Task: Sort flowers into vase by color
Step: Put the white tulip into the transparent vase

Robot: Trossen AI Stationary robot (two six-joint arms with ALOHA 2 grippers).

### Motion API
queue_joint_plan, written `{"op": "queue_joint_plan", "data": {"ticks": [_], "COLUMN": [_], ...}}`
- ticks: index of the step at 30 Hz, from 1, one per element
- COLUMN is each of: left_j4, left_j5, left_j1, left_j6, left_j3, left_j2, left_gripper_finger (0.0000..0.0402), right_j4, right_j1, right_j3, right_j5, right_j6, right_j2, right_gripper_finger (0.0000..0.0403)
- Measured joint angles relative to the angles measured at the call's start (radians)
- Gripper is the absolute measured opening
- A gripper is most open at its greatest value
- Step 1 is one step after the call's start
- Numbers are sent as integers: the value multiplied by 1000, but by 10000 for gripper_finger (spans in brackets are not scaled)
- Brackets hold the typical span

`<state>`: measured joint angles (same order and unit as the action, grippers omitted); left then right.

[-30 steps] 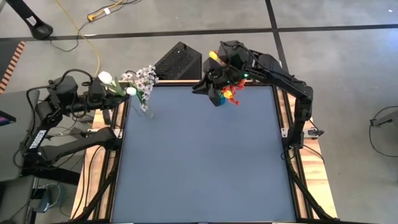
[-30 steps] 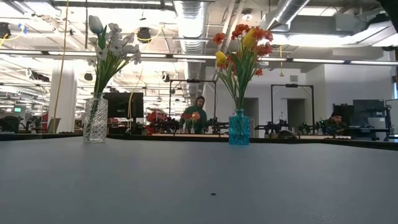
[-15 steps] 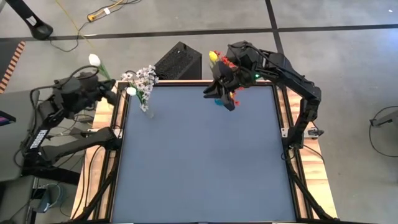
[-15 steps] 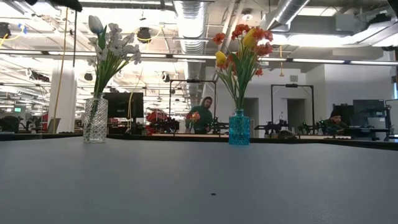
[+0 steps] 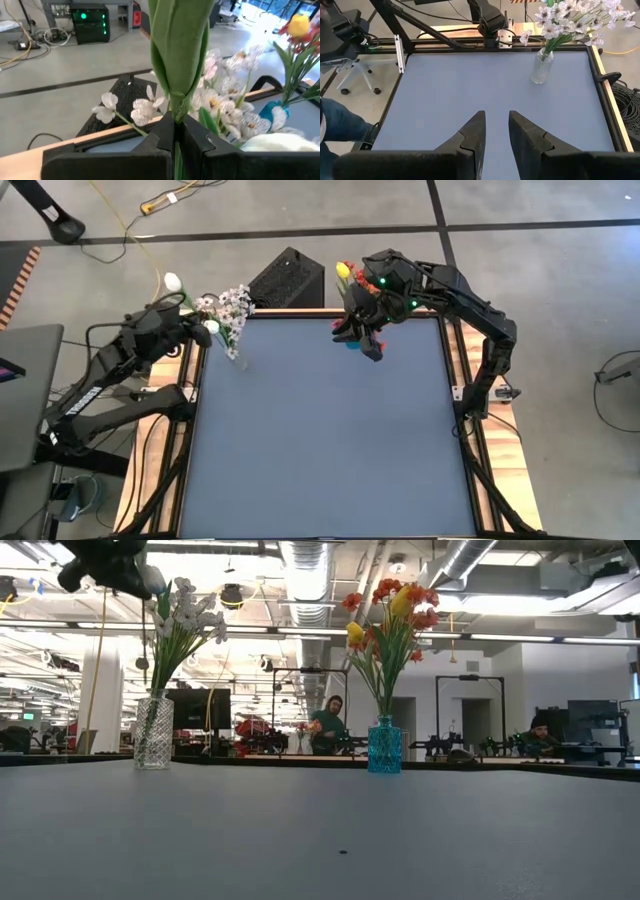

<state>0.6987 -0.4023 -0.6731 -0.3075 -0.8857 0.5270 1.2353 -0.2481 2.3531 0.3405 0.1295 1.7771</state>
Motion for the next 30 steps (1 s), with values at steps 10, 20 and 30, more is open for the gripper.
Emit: {"op": "queue_joint_plan", "data": {"ticks": [10, 20, 30], "left_j4": [-13, -118, -131], "left_j5": [-49, -49, -45], "left_j1": [0, 0, 0], "left_j6": [-21, -98, -52], "left_j3": [12, 141, 157], "left_j2": [-28, -108, -135], "left_gripper_finger": [0, 0, 0], "right_j4": [2, -17, -21], "right_j1": [0, 0, -1], "right_j3": [0, 0, 0], "right_j5": [0, -1, -1], "right_j6": [-2, -5, -8], "right_j2": [0, 0, 0], "right_gripper_finger": [111, 111, 111]}}
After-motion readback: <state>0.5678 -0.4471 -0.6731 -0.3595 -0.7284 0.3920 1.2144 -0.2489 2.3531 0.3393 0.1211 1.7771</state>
